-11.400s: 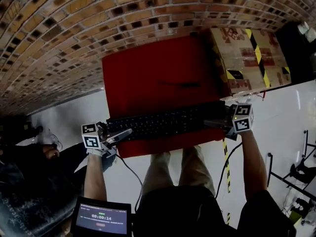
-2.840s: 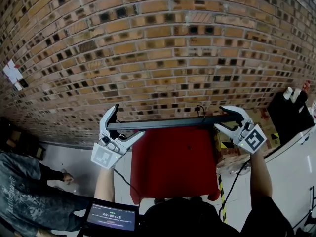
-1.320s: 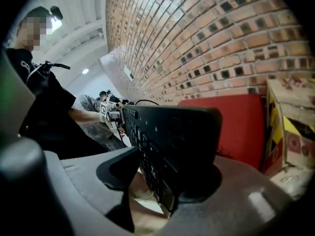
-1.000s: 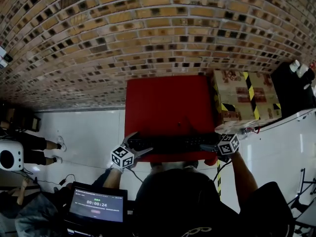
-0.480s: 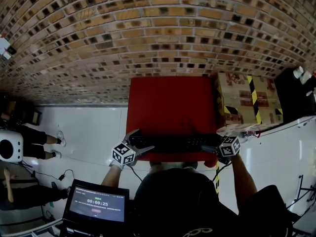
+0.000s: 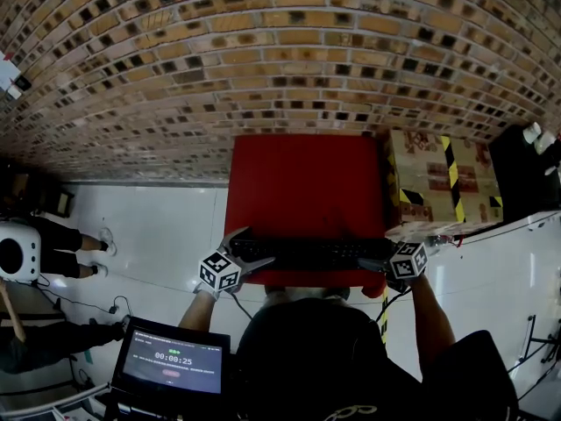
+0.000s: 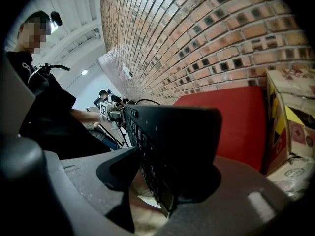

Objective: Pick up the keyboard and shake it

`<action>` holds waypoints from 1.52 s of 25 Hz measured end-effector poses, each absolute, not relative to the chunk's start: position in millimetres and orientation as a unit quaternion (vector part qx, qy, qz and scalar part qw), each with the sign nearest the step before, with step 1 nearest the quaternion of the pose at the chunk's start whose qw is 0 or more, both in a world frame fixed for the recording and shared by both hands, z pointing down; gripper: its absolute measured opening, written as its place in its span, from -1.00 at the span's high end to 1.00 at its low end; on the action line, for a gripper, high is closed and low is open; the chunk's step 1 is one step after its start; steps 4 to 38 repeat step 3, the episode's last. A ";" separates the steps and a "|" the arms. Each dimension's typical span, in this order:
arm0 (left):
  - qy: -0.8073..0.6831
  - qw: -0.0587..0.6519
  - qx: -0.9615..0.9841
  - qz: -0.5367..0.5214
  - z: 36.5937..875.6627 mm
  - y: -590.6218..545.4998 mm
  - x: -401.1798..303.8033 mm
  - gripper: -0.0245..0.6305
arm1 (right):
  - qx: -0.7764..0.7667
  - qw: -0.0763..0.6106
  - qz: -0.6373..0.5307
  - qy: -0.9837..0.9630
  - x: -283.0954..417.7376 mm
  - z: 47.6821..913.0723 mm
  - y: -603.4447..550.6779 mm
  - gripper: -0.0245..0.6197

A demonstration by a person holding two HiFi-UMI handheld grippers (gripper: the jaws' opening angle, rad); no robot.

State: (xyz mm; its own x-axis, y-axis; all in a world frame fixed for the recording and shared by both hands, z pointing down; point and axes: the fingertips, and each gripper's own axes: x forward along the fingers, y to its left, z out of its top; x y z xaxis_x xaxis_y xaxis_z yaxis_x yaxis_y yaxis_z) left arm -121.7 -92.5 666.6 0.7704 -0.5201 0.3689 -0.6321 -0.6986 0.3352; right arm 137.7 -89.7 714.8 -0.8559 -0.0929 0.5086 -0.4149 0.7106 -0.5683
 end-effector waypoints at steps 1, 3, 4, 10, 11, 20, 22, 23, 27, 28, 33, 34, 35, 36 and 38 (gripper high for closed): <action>-0.315 0.227 0.913 0.124 666.9 -92.5 -122.0 -0.61 | 0.142 0.228 0.353 -0.896 137.3 715.0 -89.5 0.25; -0.315 0.227 0.913 0.124 667.5 -92.7 -122.8 -0.61 | 0.142 0.228 0.352 -0.897 136.6 715.4 -89.2 0.25; -0.315 0.227 0.913 0.124 667.5 -92.7 -122.8 -0.61 | 0.142 0.228 0.352 -0.897 136.6 715.4 -89.2 0.25; -0.315 0.227 0.913 0.124 667.5 -92.7 -122.8 -0.61 | 0.142 0.228 0.352 -0.897 136.6 715.4 -89.2 0.25; -0.315 0.227 0.913 0.124 667.5 -92.7 -122.8 -0.61 | 0.142 0.228 0.352 -0.897 136.6 715.4 -89.2 0.25; -0.315 0.227 0.913 0.124 667.5 -92.7 -122.8 -0.61 | 0.142 0.228 0.352 -0.897 136.6 715.4 -89.2 0.25; -0.315 0.227 0.913 0.124 667.5 -92.7 -122.8 -0.61 | 0.142 0.228 0.352 -0.897 136.6 715.4 -89.2 0.25; -0.315 0.227 0.913 0.124 667.5 -92.7 -122.8 -0.61 | 0.142 0.228 0.352 -0.897 136.6 715.4 -89.2 0.25; -0.315 0.227 0.913 0.124 667.5 -92.7 -122.8 -0.61 | 0.142 0.228 0.352 -0.897 136.6 715.4 -89.2 0.25; -0.315 0.227 0.913 0.124 667.5 -92.7 -122.8 -0.61 | 0.142 0.228 0.352 -0.897 136.6 715.4 -89.2 0.25; -0.315 0.227 0.913 0.124 667.5 -92.7 -122.8 -0.61 | 0.142 0.228 0.352 -0.897 136.6 715.4 -89.2 0.25; -0.315 0.227 0.913 0.124 667.5 -92.7 -122.8 -0.61 | 0.142 0.228 0.352 -0.897 136.6 715.4 -89.2 0.25; -0.315 0.227 0.913 0.124 667.5 -92.7 -122.8 -0.61 | 0.142 0.228 0.352 -0.897 136.6 715.4 -89.2 0.25; -0.315 0.227 0.913 0.124 667.5 -92.7 -122.8 -0.61 | 0.142 0.228 0.352 -0.897 136.6 715.4 -89.2 0.25; -0.315 0.227 0.913 0.124 667.5 -92.7 -122.8 -0.61 | 0.142 0.228 0.352 -0.897 136.6 715.4 -89.2 0.25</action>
